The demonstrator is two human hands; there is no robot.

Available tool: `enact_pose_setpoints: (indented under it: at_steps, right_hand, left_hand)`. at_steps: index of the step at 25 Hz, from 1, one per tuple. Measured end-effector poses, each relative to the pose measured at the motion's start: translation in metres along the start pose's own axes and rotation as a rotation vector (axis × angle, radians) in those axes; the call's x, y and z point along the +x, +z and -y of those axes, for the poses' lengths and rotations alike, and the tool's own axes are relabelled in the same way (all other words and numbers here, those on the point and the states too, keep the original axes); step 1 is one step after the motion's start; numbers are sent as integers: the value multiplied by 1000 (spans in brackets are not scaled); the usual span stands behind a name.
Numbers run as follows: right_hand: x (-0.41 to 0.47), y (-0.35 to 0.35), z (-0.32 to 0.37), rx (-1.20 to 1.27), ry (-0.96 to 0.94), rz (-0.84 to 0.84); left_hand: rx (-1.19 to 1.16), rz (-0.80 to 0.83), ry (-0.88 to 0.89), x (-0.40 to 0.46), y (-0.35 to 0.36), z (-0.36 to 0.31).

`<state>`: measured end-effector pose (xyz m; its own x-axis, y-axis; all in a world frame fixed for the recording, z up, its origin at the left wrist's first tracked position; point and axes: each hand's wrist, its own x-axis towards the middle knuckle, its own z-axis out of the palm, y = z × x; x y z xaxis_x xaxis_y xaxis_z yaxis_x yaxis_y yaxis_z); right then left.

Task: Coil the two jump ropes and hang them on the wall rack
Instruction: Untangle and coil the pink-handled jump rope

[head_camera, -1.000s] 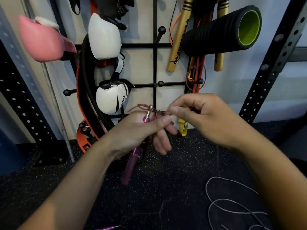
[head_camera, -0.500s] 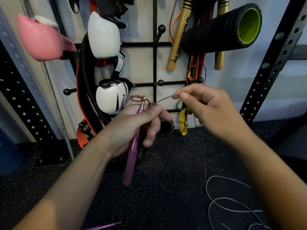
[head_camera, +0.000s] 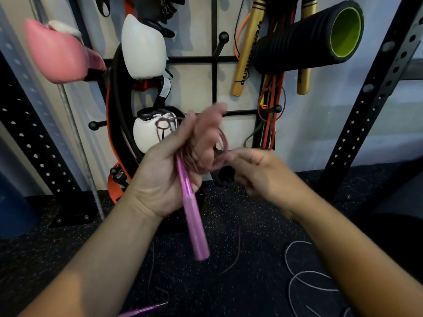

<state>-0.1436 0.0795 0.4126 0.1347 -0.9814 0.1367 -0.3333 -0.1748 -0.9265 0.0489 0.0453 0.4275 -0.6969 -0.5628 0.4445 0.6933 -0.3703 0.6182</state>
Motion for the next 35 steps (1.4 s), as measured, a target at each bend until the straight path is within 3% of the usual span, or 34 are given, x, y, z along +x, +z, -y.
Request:
enact_pose_setpoints:
  at_steps: [3,5,8,9,10,13,15,21,26,28,31,35]
  right_hand:
    - [-3,10,-2,-212,-6,197]
    - [-6,13,7,-410,-4,327]
    - [-16,10,28,-653,-88,424]
    - [-18,4,35,-670,-118,373]
    - [-18,-3,41,-650,-133,274]
    - [-16,-21,50,-376,-166,-117]
    - [-15,-25,45,-242,-189,-278]
    - [-10,-26,40,-256,-239,-175]
    - [-6,-21,27,-235,-202,-373]
    - [-4,-18,20,-260,-190,-361]
    - [-2,-16,19,-250,-243,-264]
    - [5,-16,12,-96,-221,-374]
  left_hand:
    - [121,-363,239,9,2,-1]
    - [496,-552,242,9,-3,3]
    - [1442,-474,4,2,-13,14]
    - [1605,-439,-62,0,-15,17]
    - [1610,-437,-113,0,-15,18]
    - [1216,-371,-169,-4,-8,20]
    - [1103,-337,-188,-4,-6,20]
    - [808,-420,-117,-1,-5,23]
    - [634,-387,-112,-1,1,22]
    - [674,-396,-113,-1,-1,23]
    - [612,-297,-128,-3,-5,17]
    - [260,-107,-164,-5,-2,6]
